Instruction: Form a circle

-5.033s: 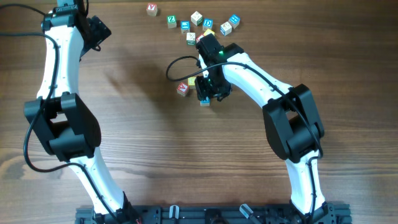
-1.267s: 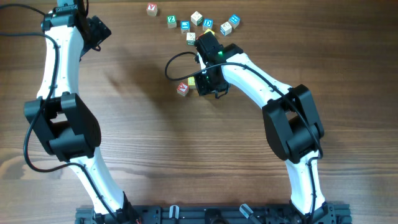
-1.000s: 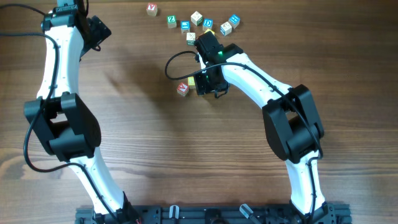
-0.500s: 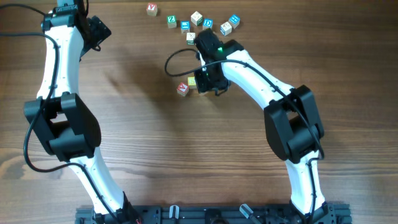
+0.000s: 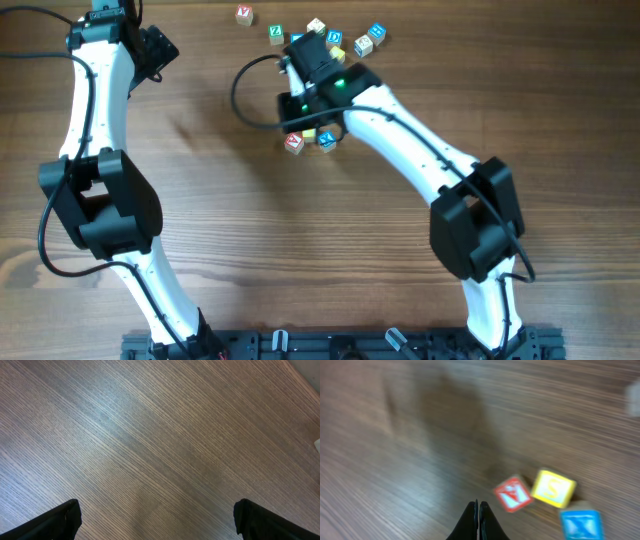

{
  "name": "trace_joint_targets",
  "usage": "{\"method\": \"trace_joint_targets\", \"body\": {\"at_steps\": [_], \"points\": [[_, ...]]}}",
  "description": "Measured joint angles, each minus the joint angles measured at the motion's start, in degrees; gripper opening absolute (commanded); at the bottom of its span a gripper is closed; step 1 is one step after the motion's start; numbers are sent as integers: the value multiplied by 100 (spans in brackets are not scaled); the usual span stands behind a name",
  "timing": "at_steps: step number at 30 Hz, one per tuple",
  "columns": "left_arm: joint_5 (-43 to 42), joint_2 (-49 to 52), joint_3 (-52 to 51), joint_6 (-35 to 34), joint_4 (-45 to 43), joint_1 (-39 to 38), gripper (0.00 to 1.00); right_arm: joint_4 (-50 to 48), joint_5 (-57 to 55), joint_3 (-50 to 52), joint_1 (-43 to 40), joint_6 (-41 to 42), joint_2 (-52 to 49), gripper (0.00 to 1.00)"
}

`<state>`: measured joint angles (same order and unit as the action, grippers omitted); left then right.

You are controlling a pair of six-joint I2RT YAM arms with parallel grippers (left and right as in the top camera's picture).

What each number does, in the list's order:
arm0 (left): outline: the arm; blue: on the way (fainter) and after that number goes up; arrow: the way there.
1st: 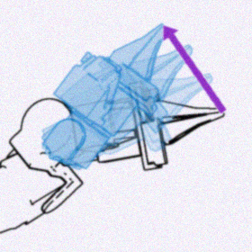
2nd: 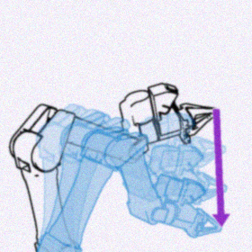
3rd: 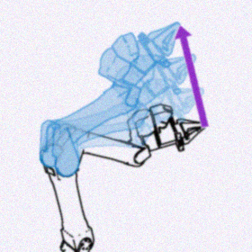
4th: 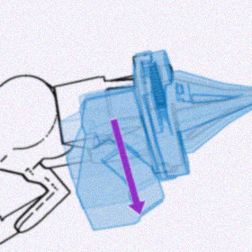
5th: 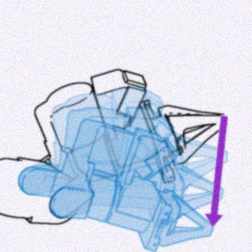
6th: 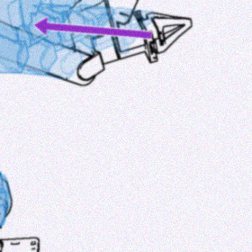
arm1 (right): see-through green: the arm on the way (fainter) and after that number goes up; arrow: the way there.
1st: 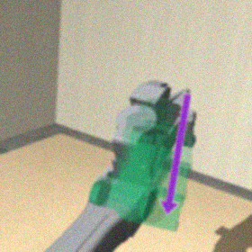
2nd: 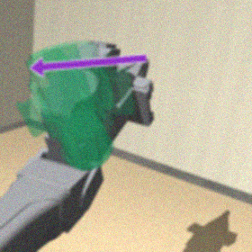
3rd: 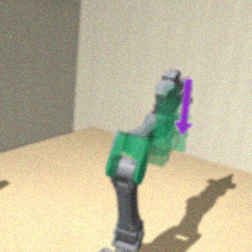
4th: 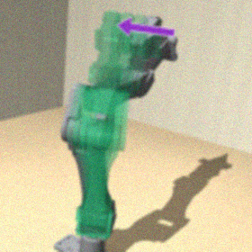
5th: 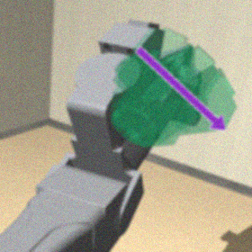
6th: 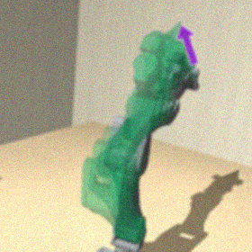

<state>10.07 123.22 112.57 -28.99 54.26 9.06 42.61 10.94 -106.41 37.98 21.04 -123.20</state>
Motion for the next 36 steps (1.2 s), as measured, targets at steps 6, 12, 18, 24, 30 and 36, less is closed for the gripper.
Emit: {"method": "trace_joint_targets", "body": {"at_steps": [6, 12, 18, 24, 30, 36], "points": [[0, 0, 0, 0, 0, 0, 100, -236, -616, 0, 531, -2, -13, 4], [0, 0, 0, 0, 0, 0, 100, -317, -1143, 0, 710, -4, -236, 4], [0, 0, 0, 0, 0, 0, 100, -592, -1220, 9, 710, -153, -448, 4], [0, 0, 0, 0, 0, 0, 100, -1040, -1095, 9, 710, -238, -450, 4], [0, 0, 0, 0, 0, 0, 100, -1187, -1121, 9, 710, -87, -623, 4], [0, 0, 0, 0, 0, 0, 100, -1047, -1126, 9, 710, -66, -872, 4]]}}
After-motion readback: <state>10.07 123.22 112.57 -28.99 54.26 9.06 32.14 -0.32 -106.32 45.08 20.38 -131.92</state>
